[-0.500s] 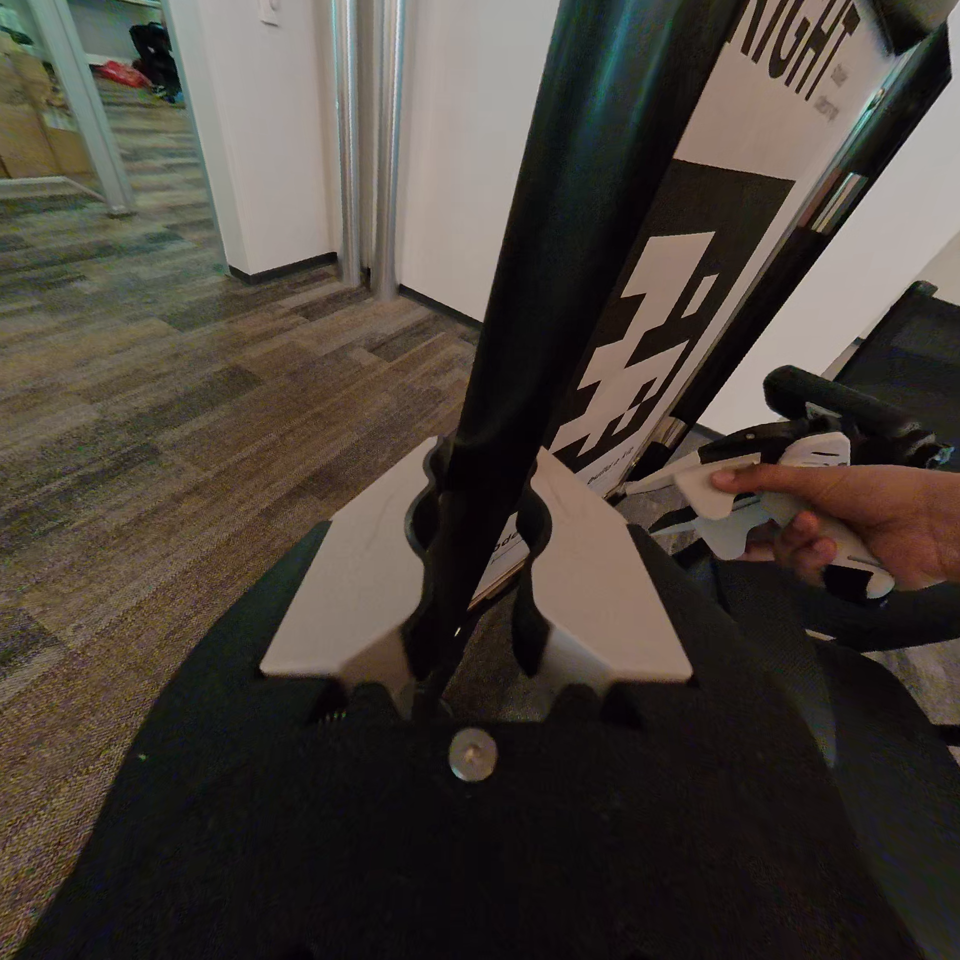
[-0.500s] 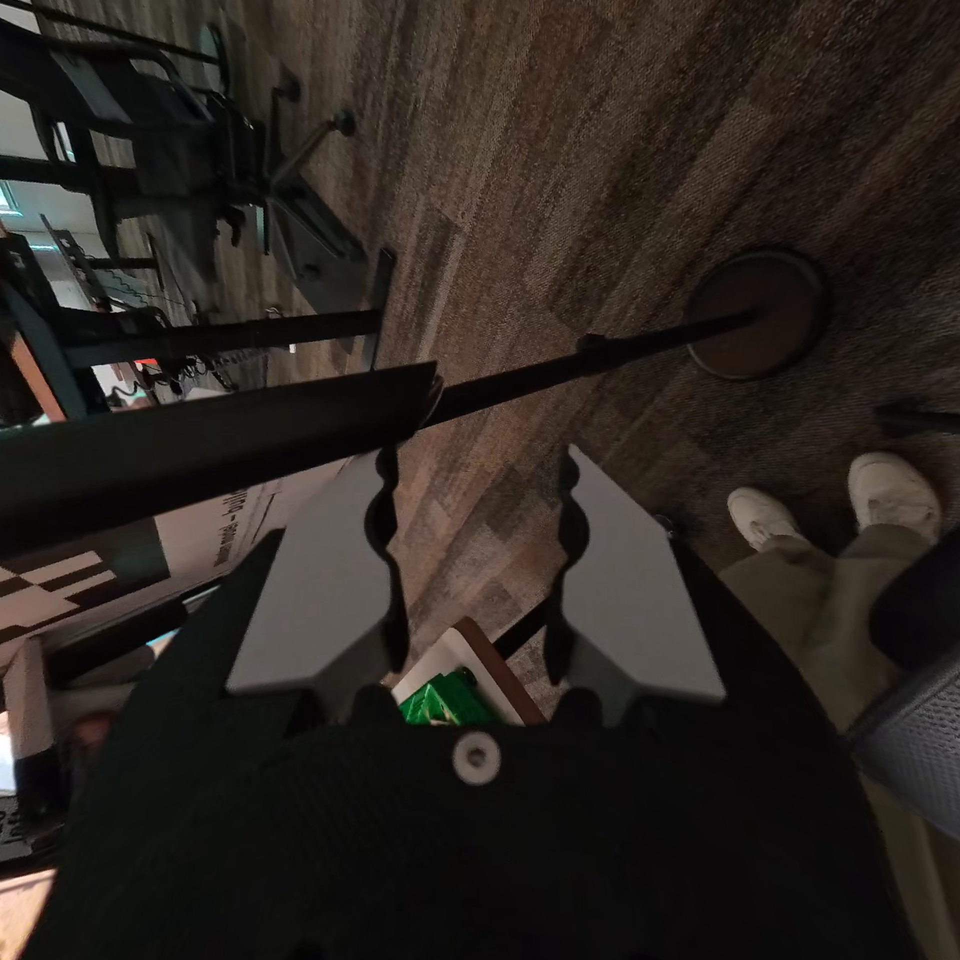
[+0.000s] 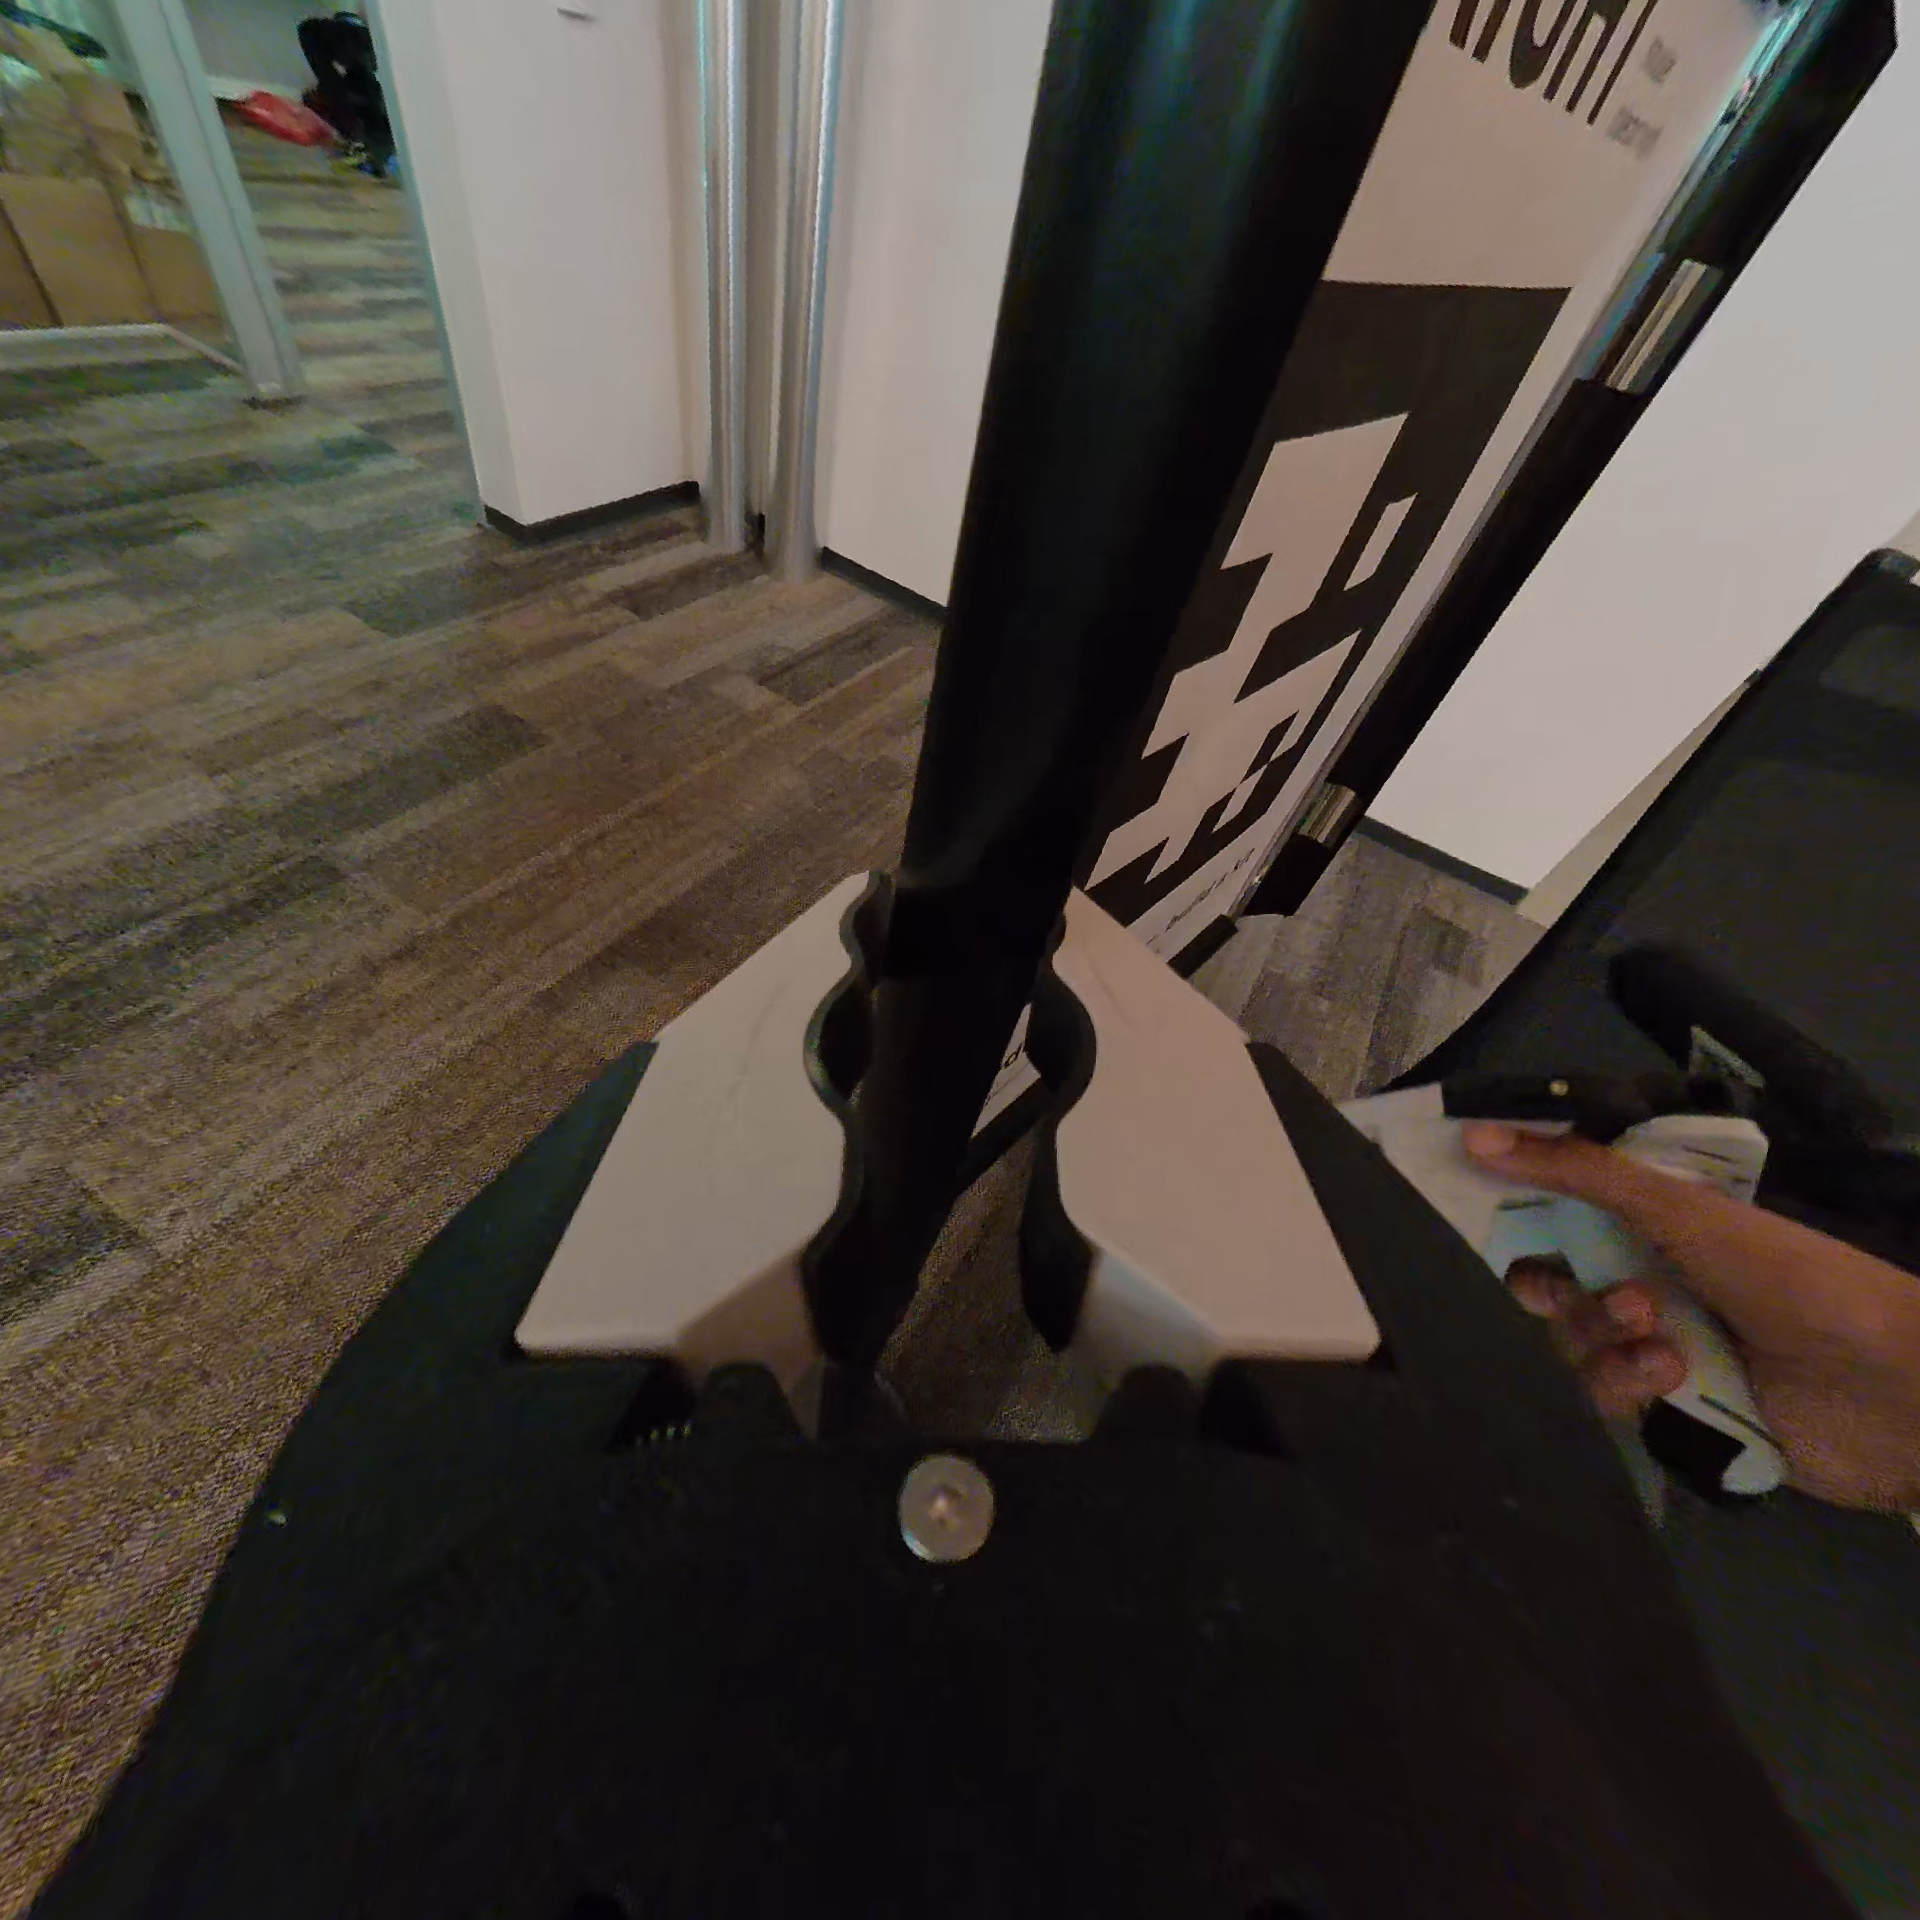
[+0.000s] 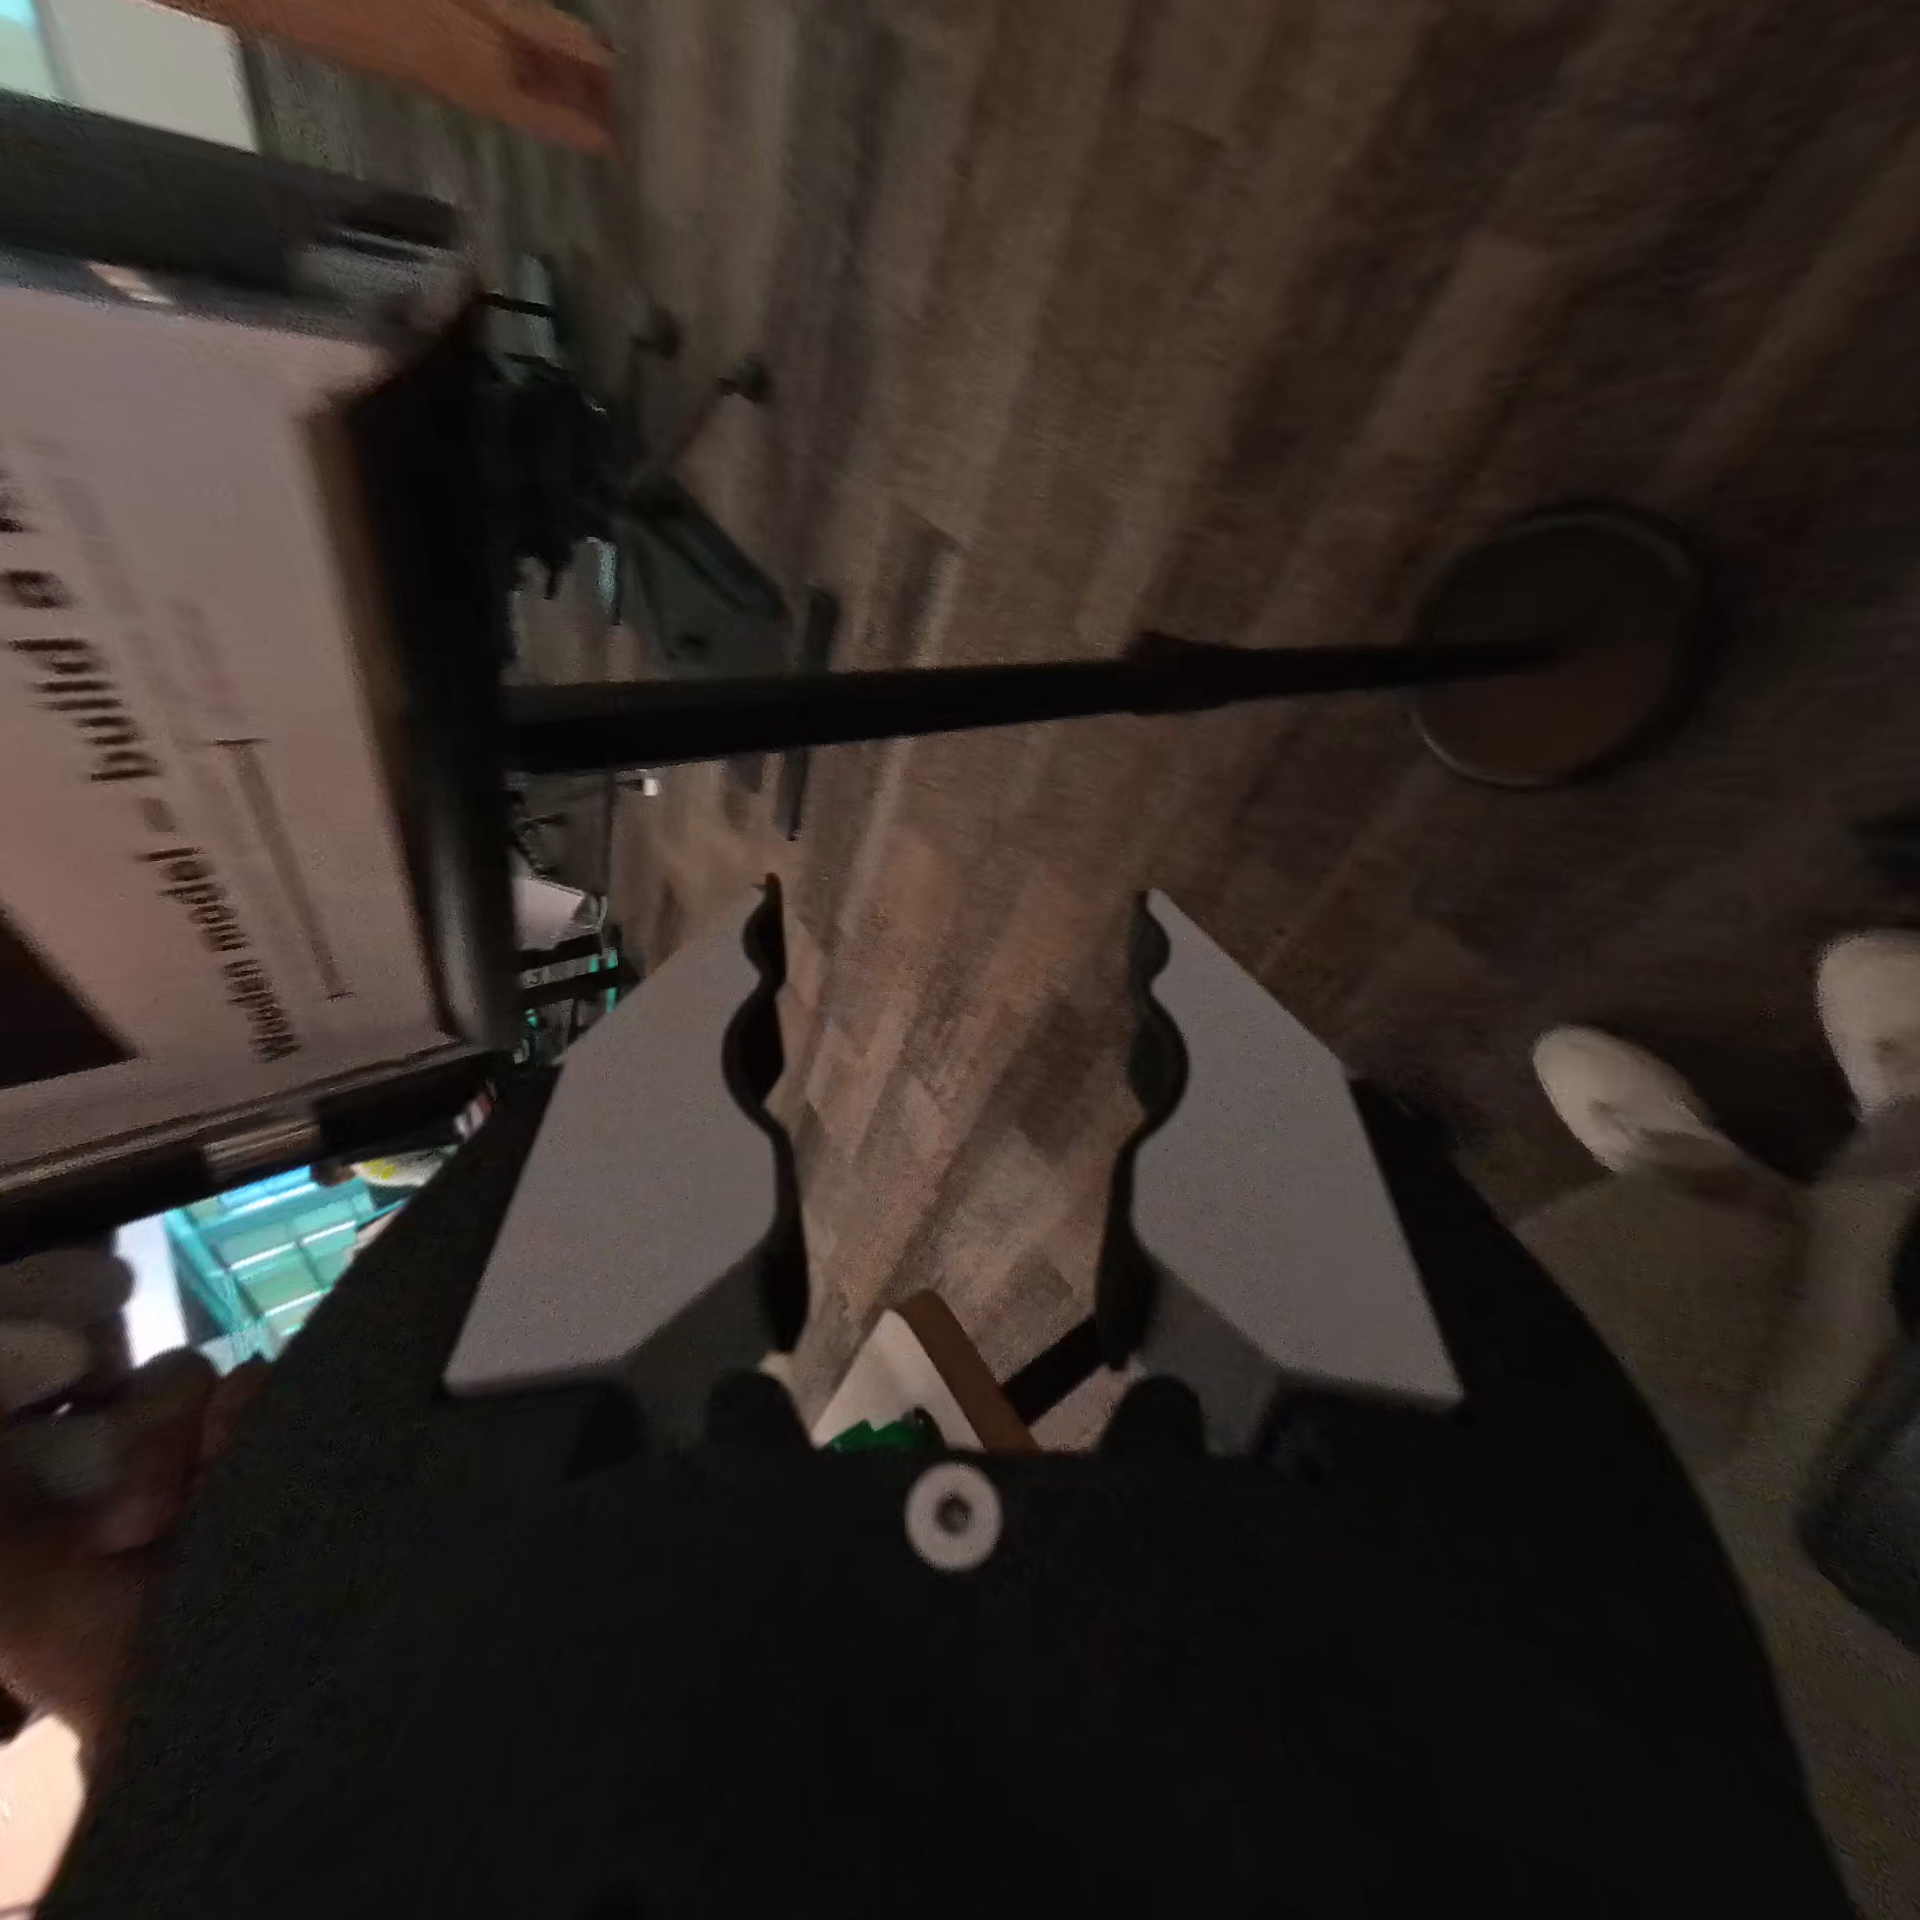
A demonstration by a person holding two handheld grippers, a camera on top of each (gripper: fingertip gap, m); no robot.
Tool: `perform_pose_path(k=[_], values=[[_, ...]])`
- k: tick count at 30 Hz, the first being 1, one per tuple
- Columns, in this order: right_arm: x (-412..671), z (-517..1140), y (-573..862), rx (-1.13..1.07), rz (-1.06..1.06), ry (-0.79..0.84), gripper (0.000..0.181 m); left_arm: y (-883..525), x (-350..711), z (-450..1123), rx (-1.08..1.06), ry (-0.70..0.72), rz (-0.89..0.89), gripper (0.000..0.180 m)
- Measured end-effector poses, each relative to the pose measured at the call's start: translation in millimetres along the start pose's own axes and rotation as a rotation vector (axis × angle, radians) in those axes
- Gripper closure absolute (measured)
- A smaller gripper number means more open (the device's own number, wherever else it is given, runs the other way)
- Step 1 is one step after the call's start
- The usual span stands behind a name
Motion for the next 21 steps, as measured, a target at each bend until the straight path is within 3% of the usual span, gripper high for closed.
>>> perform_pose_path(k=[1,4,12,17,21], values=[[4,0,-13,0.022,-0.031,0.016,0.111,1,0,0,-0.004,0.000,0.007,0.161],[26,-2,-59,0.143,-0.030,0.144,0.108,4,-1,0,-0.006,0.000,0.001,0.162],[44,22,-58,0.362,0.499,0.240,0.125,3,-1,-1,-0.005,-0.005,-0.016,0.160],[40,32,-53,0.427,0.605,0.154,0.111,2,-2,-2,-0.008,-0.015,-0.014,0.161],[41,33,-54,0.404,0.561,0.013,0.117,-3,0,-2,-0.004,-0.009,-0.030,0.161]])
Point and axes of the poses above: each gripper's, where its closed fingertips meet, z out along the fingers, x out of its top, y = z × x across the jaws, the point moved 4 cm from there along -z, back along the fingers, and after that the axes turned 7 degrees about z, right-handed, at the moved point
